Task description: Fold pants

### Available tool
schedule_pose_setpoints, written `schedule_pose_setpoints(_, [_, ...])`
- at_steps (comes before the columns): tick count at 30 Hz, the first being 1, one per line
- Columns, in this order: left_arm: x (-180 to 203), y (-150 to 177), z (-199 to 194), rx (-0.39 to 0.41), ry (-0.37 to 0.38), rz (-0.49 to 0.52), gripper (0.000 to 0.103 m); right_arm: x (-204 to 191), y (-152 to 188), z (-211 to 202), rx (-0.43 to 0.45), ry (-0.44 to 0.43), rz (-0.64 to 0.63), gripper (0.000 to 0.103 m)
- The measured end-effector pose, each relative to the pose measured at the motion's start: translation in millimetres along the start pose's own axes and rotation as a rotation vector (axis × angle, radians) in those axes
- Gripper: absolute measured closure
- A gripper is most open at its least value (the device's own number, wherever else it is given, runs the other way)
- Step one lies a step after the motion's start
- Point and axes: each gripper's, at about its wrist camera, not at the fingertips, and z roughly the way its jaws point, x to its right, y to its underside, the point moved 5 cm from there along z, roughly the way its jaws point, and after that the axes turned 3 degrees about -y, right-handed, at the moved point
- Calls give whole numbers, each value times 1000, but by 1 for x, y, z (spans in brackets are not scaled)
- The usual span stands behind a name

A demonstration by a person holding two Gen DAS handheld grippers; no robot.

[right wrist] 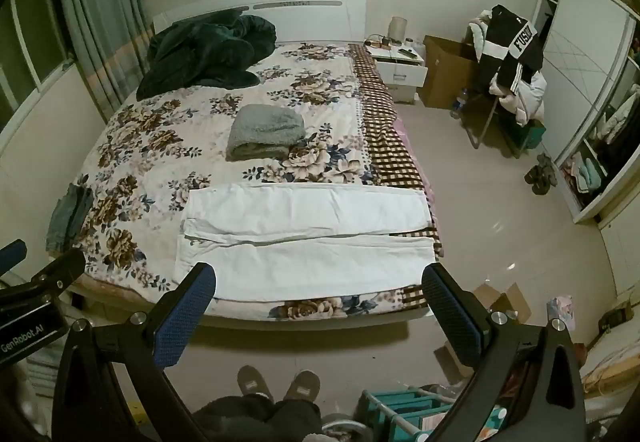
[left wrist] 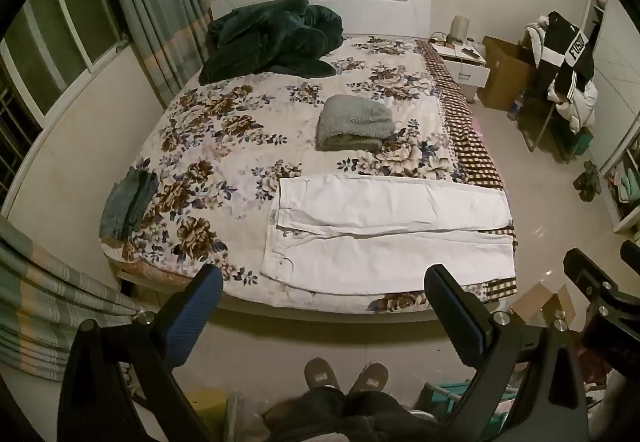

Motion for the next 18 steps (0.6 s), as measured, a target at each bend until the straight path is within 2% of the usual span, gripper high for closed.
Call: schedule_pose_setpoints(18, [-10,-6,-4,16,2,-12,0,-2,0,-2,1,-3,3,0])
